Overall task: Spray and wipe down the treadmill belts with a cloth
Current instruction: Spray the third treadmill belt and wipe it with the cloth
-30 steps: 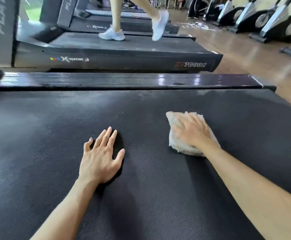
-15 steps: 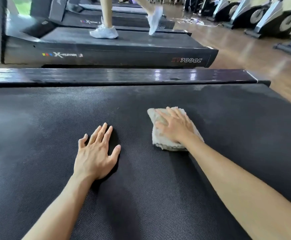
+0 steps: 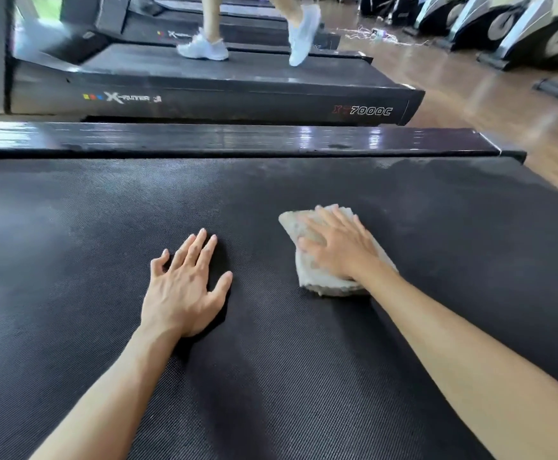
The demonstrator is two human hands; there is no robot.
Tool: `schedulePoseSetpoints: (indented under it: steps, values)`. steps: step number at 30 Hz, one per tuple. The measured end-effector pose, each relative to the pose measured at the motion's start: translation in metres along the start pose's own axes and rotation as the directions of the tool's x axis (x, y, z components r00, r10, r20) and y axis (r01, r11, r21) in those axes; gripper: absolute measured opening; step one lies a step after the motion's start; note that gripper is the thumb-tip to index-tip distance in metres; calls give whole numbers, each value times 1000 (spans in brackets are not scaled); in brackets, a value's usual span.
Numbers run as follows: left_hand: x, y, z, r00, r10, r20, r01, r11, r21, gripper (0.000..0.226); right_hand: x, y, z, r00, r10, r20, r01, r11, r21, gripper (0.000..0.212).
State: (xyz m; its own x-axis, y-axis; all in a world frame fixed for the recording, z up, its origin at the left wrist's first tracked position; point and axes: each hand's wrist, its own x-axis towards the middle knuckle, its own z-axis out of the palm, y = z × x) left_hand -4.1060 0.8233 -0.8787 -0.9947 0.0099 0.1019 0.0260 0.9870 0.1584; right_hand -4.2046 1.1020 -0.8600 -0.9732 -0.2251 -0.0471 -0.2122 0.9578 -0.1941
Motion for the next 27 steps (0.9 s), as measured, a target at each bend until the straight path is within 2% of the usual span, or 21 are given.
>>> schedulePoseSetpoints:
  steps: [2, 4, 8, 11, 13, 16, 18, 20, 23, 27]
  values:
    - [0, -1, 1, 1000, -6, -1, 6, 1000, 6, 91, 32, -10, 0, 996, 94, -3, -94, 996, -8, 62]
    - [1, -1, 2, 1000, -3, 1, 3, 1000, 4, 90, 54, -31, 5, 994, 112, 9, -112, 994, -4, 63]
    - [2, -1, 0, 1000, 4, 11, -4, 1000, -5, 90, 37, -67, 12, 997, -74, -6, 74, 997, -9, 66]
    - [1, -1, 0, 1000, 2, 11, -2, 1000, -7, 90, -7, -48, 13, 980, -199, -18, 199, 980, 24, 69]
    - [0, 0, 0, 1000, 4, 2, -4, 1000, -30, 89, -20, -21, 11, 988, -153, -8, 153, 987, 42, 62]
    - [0, 0, 0, 1000, 5, -10, -5, 999, -36, 90, 9, 4, 4, 999, 42, -33, -42, 999, 3, 59]
    - [-1, 0, 0, 1000, 2, -16, -2, 999, -37, 89, 45, -2, 2, 984, 177, -28, -177, 984, -3, 60]
    - [-1, -1, 1, 1000, 3, -15, -4, 999, -35, 88, 74, -20, 4, 977, 212, -4, -212, 977, -1, 61]
    - [1, -1, 1, 1000, 1, -5, -1, 1000, -24, 88, 88, -59, 10, 993, 113, 19, -113, 993, -19, 63]
    - [0, -1, 1, 1000, 1, -9, -1, 1000, -25, 89, 56, -77, 13, 998, -67, 1, 67, 997, 26, 74]
